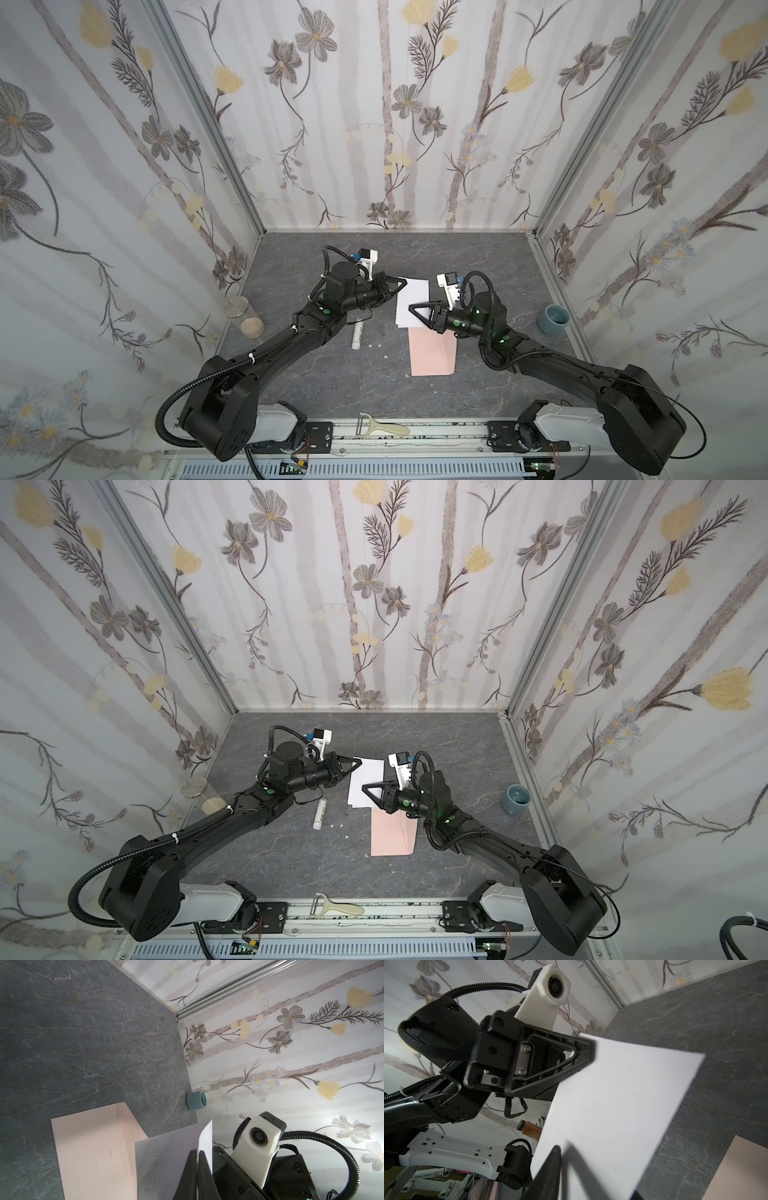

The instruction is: Place the letter into the envelope and seal it

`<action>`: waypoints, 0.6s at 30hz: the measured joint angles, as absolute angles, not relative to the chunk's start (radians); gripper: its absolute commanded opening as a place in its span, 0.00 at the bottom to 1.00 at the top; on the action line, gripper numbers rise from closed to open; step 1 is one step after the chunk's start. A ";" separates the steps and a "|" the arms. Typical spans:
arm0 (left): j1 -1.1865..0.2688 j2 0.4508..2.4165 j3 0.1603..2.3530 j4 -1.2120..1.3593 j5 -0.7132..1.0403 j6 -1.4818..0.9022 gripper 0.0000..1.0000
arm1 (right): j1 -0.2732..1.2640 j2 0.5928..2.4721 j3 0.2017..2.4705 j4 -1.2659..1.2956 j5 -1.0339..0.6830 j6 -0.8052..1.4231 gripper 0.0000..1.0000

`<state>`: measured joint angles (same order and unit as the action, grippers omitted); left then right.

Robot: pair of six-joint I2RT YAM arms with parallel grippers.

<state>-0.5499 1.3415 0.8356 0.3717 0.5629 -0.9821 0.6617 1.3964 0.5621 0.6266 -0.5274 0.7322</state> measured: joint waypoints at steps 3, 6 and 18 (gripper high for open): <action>-0.550 1.341 0.833 0.372 0.556 -0.974 0.39 | 0.662 1.396 0.562 0.624 -0.528 0.733 0.06; -0.548 1.341 0.825 0.377 0.552 -0.969 0.55 | 0.661 1.397 0.562 0.622 -0.528 0.735 0.00; -0.517 1.202 0.686 0.380 0.496 -0.969 0.57 | 0.653 1.388 0.604 0.592 -0.469 0.751 0.00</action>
